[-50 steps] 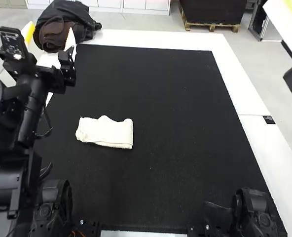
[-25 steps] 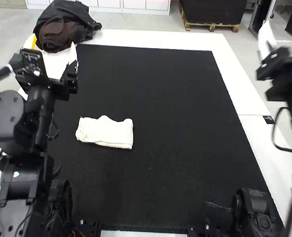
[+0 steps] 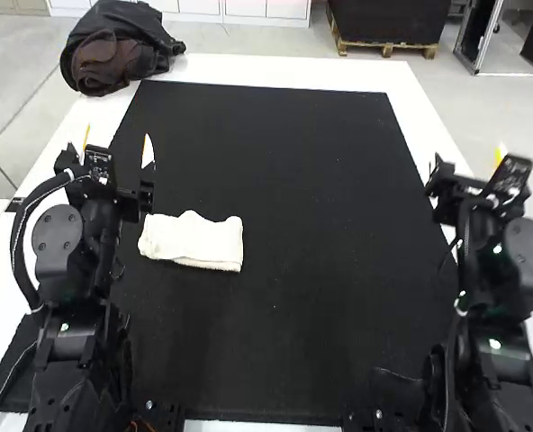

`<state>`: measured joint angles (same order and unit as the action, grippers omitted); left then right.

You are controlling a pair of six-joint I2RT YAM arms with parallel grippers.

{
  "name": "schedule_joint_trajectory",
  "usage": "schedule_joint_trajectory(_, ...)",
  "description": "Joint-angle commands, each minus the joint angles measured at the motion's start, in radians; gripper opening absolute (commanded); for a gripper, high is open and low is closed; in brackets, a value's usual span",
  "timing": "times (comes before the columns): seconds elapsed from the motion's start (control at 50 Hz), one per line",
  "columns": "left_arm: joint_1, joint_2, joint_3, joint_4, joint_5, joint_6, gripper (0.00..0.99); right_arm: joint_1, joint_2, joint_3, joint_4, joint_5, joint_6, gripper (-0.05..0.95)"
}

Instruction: Fold the towel.

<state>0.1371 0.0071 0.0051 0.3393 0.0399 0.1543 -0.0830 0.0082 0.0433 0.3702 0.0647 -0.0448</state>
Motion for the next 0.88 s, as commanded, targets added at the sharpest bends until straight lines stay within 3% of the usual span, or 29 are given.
schedule_joint_trajectory(0.0, -0.007, -0.01, -0.005, -0.037, -0.018, -0.05, 0.961, -0.014, -0.007, -0.043, -0.037, 0.064, -0.053, 0.92)
schedule_joint_trajectory(0.04, -0.007, -0.012, -0.005, -0.057, -0.018, -0.058, 0.961, -0.014, -0.007, -0.043, -0.109, 0.064, -0.052, 0.92)
schedule_joint_trajectory(0.14, -0.004, -0.01, -0.004, -0.125, -0.018, -0.076, 0.962, -0.014, -0.007, -0.043, -0.18, 0.058, 0.039, 0.92)
schedule_joint_trajectory(0.34, -0.001, -0.01, -0.004, -0.283, -0.018, -0.045, 0.966, -0.015, -0.007, -0.043, -0.33, 0.055, 0.025, 0.92)
schedule_joint_trajectory(0.46, -0.004, -0.01, -0.004, -0.316, -0.014, -0.021, 0.966, -0.015, -0.007, -0.042, -0.335, 0.055, 0.025, 0.92)
schedule_joint_trajectory(0.86, -0.008, -0.01, -0.004, -0.322, -0.005, -0.021, 0.966, -0.015, -0.007, -0.043, -0.34, 0.038, 0.028, 0.92)
